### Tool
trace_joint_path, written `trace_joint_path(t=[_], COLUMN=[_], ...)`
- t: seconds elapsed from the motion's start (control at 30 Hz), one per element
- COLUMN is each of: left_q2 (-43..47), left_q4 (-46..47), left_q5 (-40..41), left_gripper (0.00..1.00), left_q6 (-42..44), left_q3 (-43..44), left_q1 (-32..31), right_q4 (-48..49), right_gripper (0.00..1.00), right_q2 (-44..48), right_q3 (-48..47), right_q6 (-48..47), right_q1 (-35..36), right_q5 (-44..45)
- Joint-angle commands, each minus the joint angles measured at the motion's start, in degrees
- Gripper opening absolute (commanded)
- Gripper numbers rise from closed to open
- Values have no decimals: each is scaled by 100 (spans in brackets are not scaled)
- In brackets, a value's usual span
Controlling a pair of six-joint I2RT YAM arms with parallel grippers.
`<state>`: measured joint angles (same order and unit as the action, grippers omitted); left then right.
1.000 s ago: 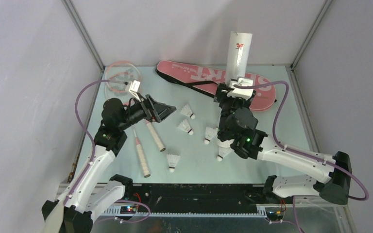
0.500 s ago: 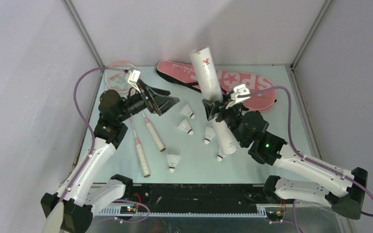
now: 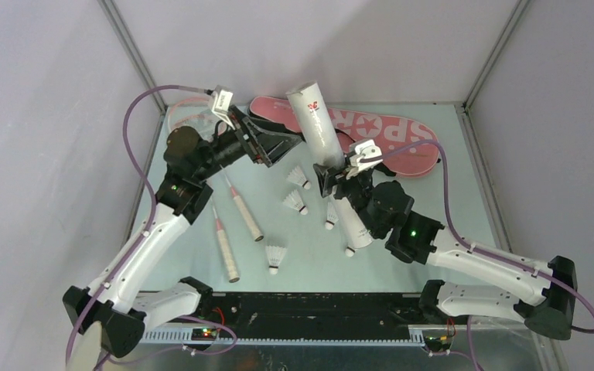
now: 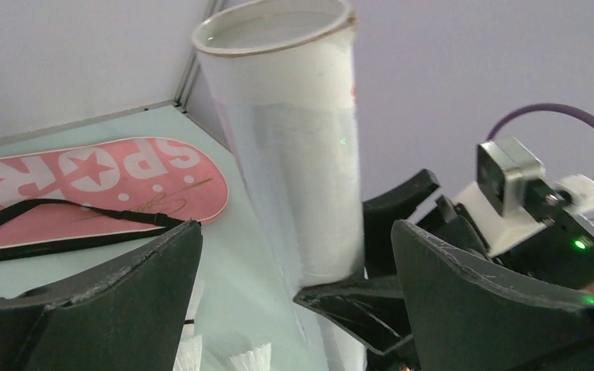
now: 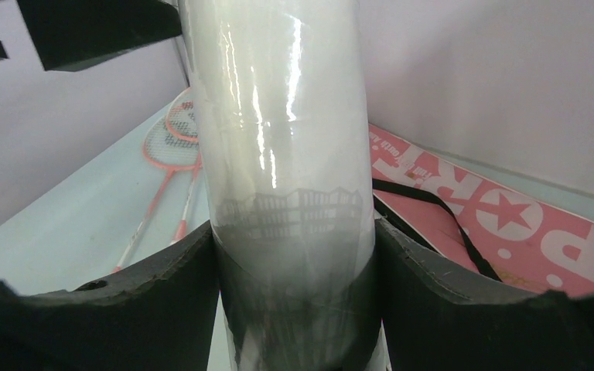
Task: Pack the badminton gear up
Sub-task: Open the lid of the shuttle tube.
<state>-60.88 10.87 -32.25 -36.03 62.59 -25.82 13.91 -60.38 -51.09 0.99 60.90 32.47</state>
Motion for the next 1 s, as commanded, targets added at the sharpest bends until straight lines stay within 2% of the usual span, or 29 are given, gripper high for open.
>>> trace_joint_path(t=[0.0,0.23,0.57,0.67,0.83,0.9,0.97], left_q2=[-189,-604,-970,-1116,-1368,-1448,-1475], left_q4=[137,517,603,385,302,174,-32], left_q5=[481,502,463,595,590,580,603], left_gripper=[98,98,99,93,88,82,70], left_q6=[-123,-310,-378,-334,-326,-278,-145], left_q3=[212,322,305,410,593,691,797], left_q1=[-119,-379,-649,-668,-690,-695,-696], right_q4=[625,1020,1289,1419,1501,1549,1527], right_gripper=[49,51,53,54,55,55,56], right_q2=[-53,-286,-487,-513,-596,-615,-590], right_q3=[-76,-76,-76,-76,-76,-76,-76], right_q6=[-82,-279,-364,-483,-556,-623,-611], right_q1=[156,472,622,709,759,801,816], right_q5=[397,614,1149,1196,1274,1376,1474])
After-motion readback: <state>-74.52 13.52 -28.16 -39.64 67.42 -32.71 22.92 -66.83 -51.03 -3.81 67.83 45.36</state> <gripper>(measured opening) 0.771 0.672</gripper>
